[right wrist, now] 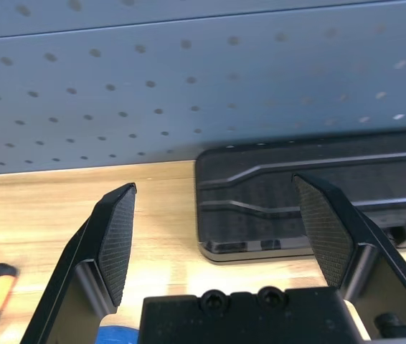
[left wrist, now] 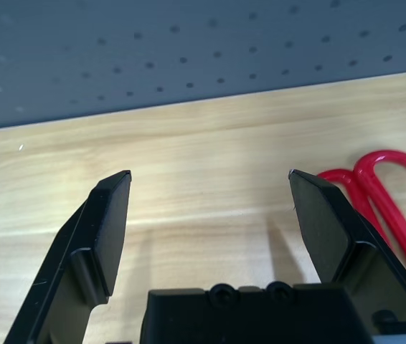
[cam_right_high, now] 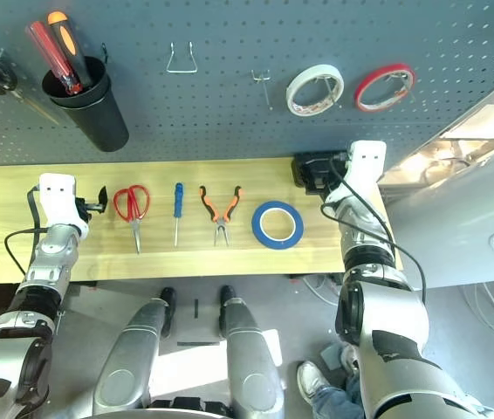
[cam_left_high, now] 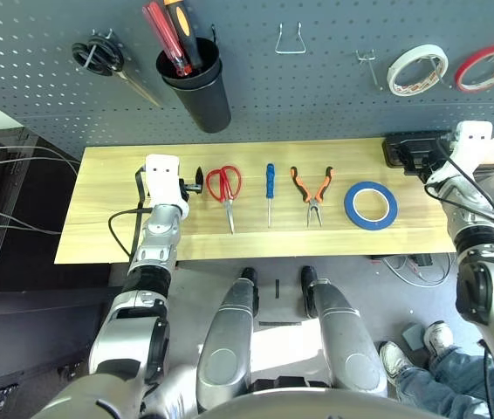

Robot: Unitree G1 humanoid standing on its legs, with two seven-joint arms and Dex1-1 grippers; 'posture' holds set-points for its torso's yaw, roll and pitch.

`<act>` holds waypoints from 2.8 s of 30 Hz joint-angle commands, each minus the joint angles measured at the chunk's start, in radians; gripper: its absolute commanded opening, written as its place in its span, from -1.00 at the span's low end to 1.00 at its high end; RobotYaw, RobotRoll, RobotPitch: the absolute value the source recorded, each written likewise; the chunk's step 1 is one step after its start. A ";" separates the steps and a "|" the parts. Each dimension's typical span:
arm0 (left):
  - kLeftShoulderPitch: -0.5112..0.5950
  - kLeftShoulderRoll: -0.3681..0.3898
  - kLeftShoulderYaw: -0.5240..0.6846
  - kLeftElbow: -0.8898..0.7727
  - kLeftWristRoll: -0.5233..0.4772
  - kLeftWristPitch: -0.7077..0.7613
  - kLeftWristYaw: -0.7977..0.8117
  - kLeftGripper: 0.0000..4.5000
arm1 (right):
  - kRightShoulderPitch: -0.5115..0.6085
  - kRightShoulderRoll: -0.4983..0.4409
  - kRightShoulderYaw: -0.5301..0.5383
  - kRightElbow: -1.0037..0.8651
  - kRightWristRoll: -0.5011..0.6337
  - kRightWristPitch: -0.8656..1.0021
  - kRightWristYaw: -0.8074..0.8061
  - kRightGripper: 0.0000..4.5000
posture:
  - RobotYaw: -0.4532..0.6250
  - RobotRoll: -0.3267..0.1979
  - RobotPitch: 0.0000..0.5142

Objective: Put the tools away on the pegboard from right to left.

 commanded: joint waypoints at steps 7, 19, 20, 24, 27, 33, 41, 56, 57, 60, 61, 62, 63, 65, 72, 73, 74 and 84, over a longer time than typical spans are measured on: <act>0.014 -0.014 -0.007 -0.043 -0.019 0.018 -0.046 0.99 | 0.040 -0.007 0.005 -0.013 -0.006 0.034 0.017 1.00 | -0.09 0.25 0.49; 0.071 -0.038 -0.256 -0.397 -0.053 0.125 -0.497 0.99 | 0.274 -0.063 0.150 -0.542 -0.032 0.627 0.129 1.00 | -0.10 0.25 0.64; 0.079 -0.035 -0.279 -0.414 -0.043 0.122 -0.517 0.99 | 0.302 -0.061 0.155 -0.594 -0.031 0.665 0.121 1.00 | -0.11 0.25 0.69; 0.094 -0.042 -0.341 -0.451 -0.028 0.121 -0.574 0.99 | 0.364 -0.057 0.181 -0.719 -0.040 0.764 0.105 1.00 | -0.12 0.25 0.76; 0.099 -0.056 -0.412 -0.465 -0.005 0.119 -0.626 0.99 | 0.382 -0.045 0.207 -0.753 -0.056 0.810 0.085 1.00 | -0.11 0.25 0.82; 0.121 -0.050 -0.490 -0.489 0.026 0.117 -0.690 0.99 | 0.371 -0.019 0.227 -0.725 -0.079 0.832 0.035 1.00 | -0.08 0.25 0.88; 0.124 -0.062 -0.484 -0.503 0.034 0.121 -0.668 0.99 | 0.340 0.012 0.227 -0.652 -0.091 0.840 -0.009 1.00 | -0.03 0.25 0.85; 0.093 -0.077 -0.453 -0.472 0.027 0.071 -0.633 1.00 | 0.356 0.002 0.219 -0.756 -0.093 0.824 -0.009 -0.67 | -0.06 0.25 0.75; 0.086 -0.083 -0.442 -0.465 0.023 0.058 -0.625 1.00 | 0.359 -0.003 0.219 -0.769 -0.098 0.774 -0.007 -0.67 | -0.06 0.25 0.71; 0.076 -0.093 -0.405 -0.467 0.014 0.015 -0.595 1.00 | 0.390 -0.018 0.201 -0.850 -0.098 0.597 0.002 -0.67 | -0.06 0.25 0.67; 0.075 -0.094 -0.395 -0.473 0.010 0.006 -0.590 1.00 | 0.401 -0.021 0.194 -0.876 -0.091 0.554 0.009 -0.67 | -0.06 0.25 0.67; 0.073 -0.095 -0.385 -0.476 0.004 -0.009 -0.587 1.00 | 0.411 -0.026 0.192 -0.904 -0.088 0.501 0.021 -0.68 | -0.07 0.25 0.64; 0.072 -0.096 -0.376 -0.481 -0.001 -0.021 -0.584 1.00 | 0.420 -0.030 0.192 -0.928 -0.086 0.449 0.033 -0.68 | -0.07 0.25 0.63; 0.075 -0.097 -0.360 -0.500 -0.013 -0.042 -0.581 1.00 | 0.445 -0.039 0.195 -0.996 -0.074 0.389 0.062 -0.68 | -0.09 0.25 0.59; 0.065 -0.108 -0.322 -0.511 -0.025 -0.114 -0.552 1.00 | 0.502 -0.091 0.235 -1.175 -0.157 0.177 0.088 -0.68 | -0.10 0.25 0.50; 0.058 -0.110 -0.319 -0.504 -0.025 -0.124 -0.549 1.00 | 0.505 -0.094 0.235 -1.186 -0.171 0.151 0.078 -0.68 | -0.10 0.25 0.49; 0.047 -0.113 -0.317 -0.497 -0.024 -0.132 -0.546 1.00 | 0.509 -0.097 0.231 -1.197 -0.184 0.119 0.067 -0.68 | -0.11 0.25 0.49; 0.000 -0.120 -0.301 -0.430 -0.024 -0.175 -0.547 1.00 | 0.505 -0.126 0.200 -1.235 -0.234 -0.042 0.011 -0.68 | -0.14 0.25 0.43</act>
